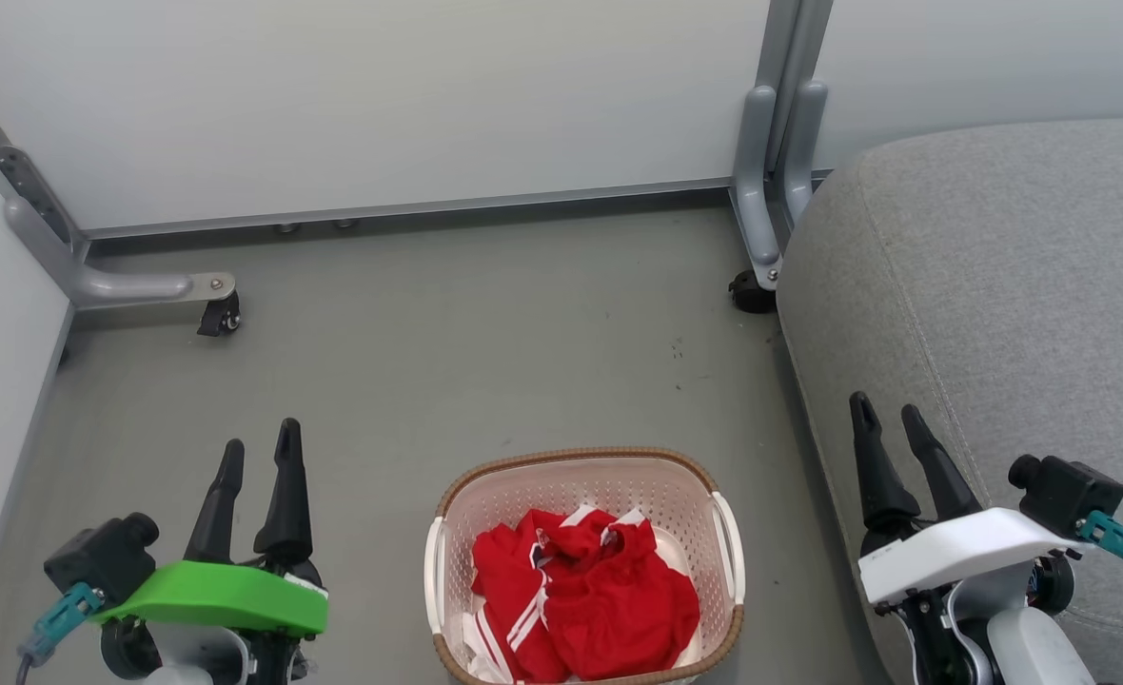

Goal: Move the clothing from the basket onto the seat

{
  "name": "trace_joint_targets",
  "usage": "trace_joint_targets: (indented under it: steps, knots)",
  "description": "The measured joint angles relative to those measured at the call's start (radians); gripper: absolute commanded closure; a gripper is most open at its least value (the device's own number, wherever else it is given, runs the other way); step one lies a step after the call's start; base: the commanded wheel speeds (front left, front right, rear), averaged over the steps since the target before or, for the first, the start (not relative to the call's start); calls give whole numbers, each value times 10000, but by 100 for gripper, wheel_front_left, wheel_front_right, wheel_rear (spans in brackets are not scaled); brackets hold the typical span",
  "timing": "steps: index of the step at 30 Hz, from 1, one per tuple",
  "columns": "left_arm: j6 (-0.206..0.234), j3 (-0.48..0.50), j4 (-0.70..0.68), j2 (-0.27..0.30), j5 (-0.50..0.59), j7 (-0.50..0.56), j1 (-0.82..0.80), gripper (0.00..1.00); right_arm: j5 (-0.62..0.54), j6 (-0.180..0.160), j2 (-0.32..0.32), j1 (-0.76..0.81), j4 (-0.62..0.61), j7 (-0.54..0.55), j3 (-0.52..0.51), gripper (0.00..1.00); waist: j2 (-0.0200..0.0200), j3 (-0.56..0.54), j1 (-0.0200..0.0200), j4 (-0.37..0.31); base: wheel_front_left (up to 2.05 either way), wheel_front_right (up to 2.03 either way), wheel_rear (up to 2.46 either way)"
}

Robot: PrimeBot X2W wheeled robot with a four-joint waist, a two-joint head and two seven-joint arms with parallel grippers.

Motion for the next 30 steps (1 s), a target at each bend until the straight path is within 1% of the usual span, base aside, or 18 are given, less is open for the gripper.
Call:
trace_joint_targets:
  steps: [14, 30]
  knots:
    - [-8, -46, 81, -56, 1599, -384, 47, 0, -1465, 0, -2, 12, 96, -263, 255, 0, 0, -19, 0, -7, 0, 0, 0]
    - [-10, -100, 330, -132, 3110, -761, 175, 0, -2671, 0, -8, 150, 67, -303, 430, 0, 0, -12, 0, -4, 0, 0, 0]
